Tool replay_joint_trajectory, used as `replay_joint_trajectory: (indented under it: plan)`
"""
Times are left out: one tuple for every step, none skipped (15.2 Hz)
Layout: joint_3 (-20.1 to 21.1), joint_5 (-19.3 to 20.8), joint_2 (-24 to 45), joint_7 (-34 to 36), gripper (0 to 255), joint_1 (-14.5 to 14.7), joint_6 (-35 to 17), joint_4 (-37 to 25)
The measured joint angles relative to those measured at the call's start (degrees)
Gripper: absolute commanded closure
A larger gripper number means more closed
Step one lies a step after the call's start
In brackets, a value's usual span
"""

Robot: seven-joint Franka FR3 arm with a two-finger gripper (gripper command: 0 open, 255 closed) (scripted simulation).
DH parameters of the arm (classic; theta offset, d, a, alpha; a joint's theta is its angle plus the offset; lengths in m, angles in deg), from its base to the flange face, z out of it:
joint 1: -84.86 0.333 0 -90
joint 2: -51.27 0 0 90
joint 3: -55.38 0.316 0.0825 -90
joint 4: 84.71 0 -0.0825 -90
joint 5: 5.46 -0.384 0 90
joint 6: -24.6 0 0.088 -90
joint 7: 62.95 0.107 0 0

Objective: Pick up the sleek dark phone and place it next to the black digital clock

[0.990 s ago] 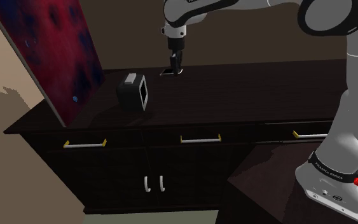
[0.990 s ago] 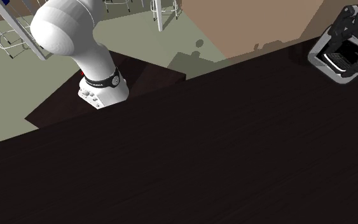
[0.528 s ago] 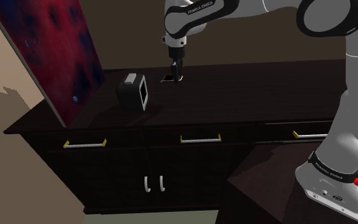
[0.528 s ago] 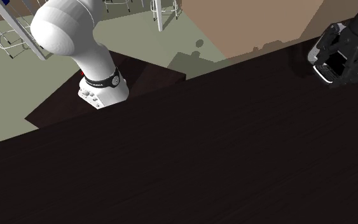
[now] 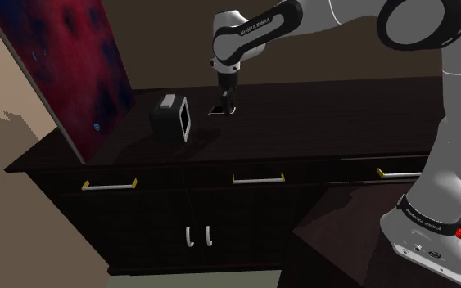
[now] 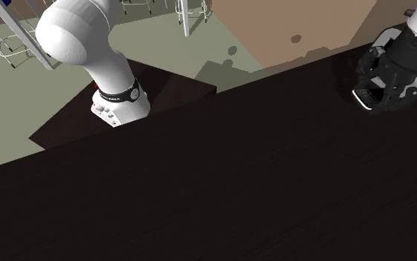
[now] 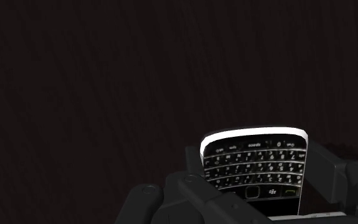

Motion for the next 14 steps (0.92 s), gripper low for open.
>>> replay_joint_trajectory:
  plan:
    - [0.0, -0.1, 0.5, -0.1, 255, 0.0, -0.5, 0.0]
    - [0.1, -0.2, 0.8, -0.2, 255, -0.1, -1.1, 0.4]
    - [0.1, -0.3, 1.0, -0.2, 255, -0.1, -1.8, 0.8]
    - [0.1, -0.4, 1.3, -0.3, 255, -0.1, -2.6, 1.3]
    - [0.2, -0.5, 1.8, -0.3, 255, -0.1, -3.1, 1.4]
    - [0.3, -0.5, 2.0, -0.3, 255, -0.1, -3.8, 1.9]
    - [0.3, -0.6, 2.2, -0.6, 255, -0.3, -4.5, 2.3]
    - [0.3, -0.7, 2.4, -0.6, 255, -0.3, -5.0, 2.7]
    - [0.3, -0.7, 2.4, -0.6, 255, -0.2, -5.2, 2.9]
    - [0.3, -0.7, 2.5, -0.6, 255, -0.2, -5.4, 2.9]
    - [0.3, -0.7, 2.6, -0.6, 255, -0.2, -5.4, 2.9]
    - [0.3, -0.7, 2.6, -0.6, 255, -0.2, -5.5, 2.9]
    - [0.3, -0.7, 2.6, -0.6, 255, -0.2, -5.5, 2.9]
    - [0.3, -0.7, 2.6, -0.6, 255, -0.2, -5.5, 2.9]
